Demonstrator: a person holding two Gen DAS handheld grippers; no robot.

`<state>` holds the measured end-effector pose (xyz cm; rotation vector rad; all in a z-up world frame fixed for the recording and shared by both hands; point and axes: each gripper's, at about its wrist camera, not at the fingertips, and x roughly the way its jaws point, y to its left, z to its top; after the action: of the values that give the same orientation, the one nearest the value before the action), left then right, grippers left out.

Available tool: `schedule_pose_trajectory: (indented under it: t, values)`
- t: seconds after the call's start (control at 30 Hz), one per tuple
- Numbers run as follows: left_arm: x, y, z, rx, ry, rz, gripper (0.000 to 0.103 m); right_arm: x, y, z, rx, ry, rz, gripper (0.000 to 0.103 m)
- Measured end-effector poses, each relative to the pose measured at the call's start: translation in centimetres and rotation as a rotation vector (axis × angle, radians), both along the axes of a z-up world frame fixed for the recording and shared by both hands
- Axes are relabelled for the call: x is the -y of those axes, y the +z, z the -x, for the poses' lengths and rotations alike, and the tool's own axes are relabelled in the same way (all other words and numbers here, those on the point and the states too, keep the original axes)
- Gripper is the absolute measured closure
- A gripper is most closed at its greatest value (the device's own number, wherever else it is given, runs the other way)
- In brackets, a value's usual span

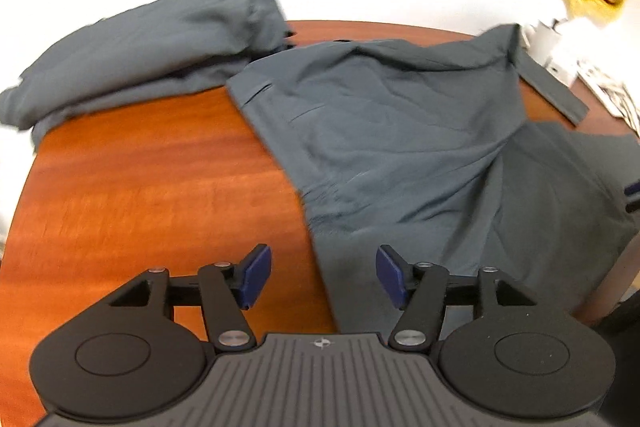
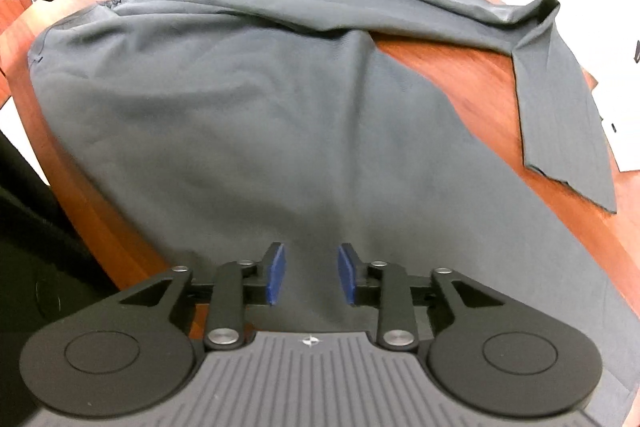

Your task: Fold clothes

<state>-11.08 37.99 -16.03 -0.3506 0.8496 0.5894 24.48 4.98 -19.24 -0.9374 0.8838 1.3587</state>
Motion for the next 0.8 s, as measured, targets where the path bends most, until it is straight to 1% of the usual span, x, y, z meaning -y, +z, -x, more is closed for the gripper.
schedule_pose_trajectory:
  t: [0.03, 0.13, 0.23, 0.4, 0.43, 0.53, 0.63, 0.73, 0.8]
  values:
    - [0.0, -0.1, -0.7, -0.008, -0.029, -0.016, 0.040, -0.3, -0.1, 0.2, 0.004, -0.003, 0.001, 0.061]
    - [0.1, -0.2, -2.6, -0.028, -0.103, -0.050, 0.037, -0.7, -0.4, 1.4, 0.003, -0.013, 0.004, 0.060]
    - [0.4, -0.3, -4.3, -0.046, -0.176, -0.079, 0.029, -1.2, -0.9, 2.2, 0.004, -0.029, -0.001, 0.047]
    - [0.6, -0.9, -6.9, -0.037, -0.255, -0.130, 0.027, -1.3, -1.2, 3.3, -0.003, -0.061, -0.005, 0.046]
    - [0.7, -1.0, -7.7, -0.039, -0.277, -0.152, 0.027, -1.3, -1.3, 3.4, -0.004, -0.067, -0.004, 0.046]
    - [0.8, -1.4, -9.1, -0.047, -0.334, -0.186, 0.027, -1.4, -1.5, 3.6, -0.010, -0.080, -0.003, 0.046]
    - [1.0, -1.7, -10.5, -0.057, -0.393, -0.213, 0.032, -1.4, -1.7, 3.8, -0.015, -0.098, -0.002, 0.046]
    - [1.0, -2.1, -11.5, -0.065, -0.442, -0.217, 0.037, -1.5, -1.9, 4.0, -0.016, -0.107, 0.000, 0.046]
    - [0.8, -2.4, -12.1, -0.065, -0.454, -0.209, 0.046, -1.5, -2.0, 4.0, -0.018, -0.113, 0.001, 0.046]
